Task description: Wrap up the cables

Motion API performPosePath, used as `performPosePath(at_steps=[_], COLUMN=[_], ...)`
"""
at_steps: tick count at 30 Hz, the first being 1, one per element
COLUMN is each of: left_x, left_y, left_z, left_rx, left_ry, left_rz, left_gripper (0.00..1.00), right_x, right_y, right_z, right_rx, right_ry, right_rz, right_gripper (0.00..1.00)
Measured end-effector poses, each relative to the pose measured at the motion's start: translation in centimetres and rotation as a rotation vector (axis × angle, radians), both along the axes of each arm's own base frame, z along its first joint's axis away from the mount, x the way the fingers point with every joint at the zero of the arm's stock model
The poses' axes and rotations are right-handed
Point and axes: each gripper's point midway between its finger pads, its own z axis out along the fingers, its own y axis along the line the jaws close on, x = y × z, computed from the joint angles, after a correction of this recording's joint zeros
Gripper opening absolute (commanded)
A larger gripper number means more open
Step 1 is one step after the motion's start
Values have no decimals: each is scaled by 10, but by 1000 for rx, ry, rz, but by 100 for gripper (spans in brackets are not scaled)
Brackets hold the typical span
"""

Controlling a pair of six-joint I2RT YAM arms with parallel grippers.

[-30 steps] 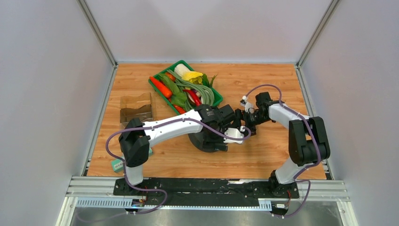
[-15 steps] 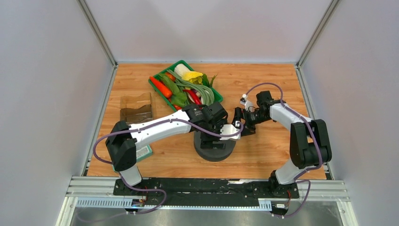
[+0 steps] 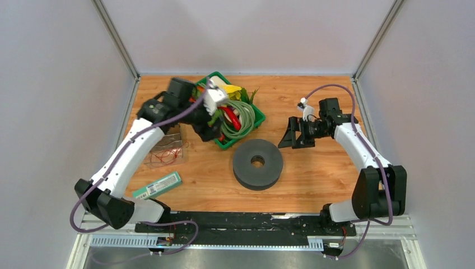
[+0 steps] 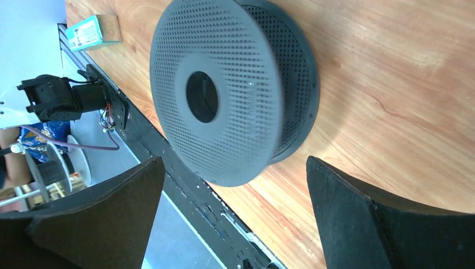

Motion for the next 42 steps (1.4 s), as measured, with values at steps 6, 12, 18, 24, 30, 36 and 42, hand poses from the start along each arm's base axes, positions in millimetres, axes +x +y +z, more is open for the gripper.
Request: performPosePath(at_steps=[6, 12, 18, 24, 30, 36, 42], left_x=[51, 22, -12, -21, 4, 22, 21], left_y=[117, 186, 229, 233, 233, 227, 217], left_z=[26, 22, -49, -114, -136, -163, -170], left_rx=[-151, -16, 192, 218, 159, 107, 53], left_ry=[45, 15, 164, 348, 375, 470, 505], left_rz=[480, 605, 592, 677, 805, 836, 827], left_gripper=[86, 89, 78, 65, 53, 51, 51], right_x=[-6, -29, -38, -38, -37, -37, -36], right_y=[6, 41, 52, 54, 55, 54, 54], right_z=[30, 34, 32, 26, 26, 25, 23], right_rx=[11, 20, 10, -2, -7, -12, -17], right_ry=[-117, -145, -144, -125, -128, -129, -124], right_rz=[29, 166, 215, 223, 224, 223, 223], right_gripper=[100, 100, 100, 100, 100, 100, 100])
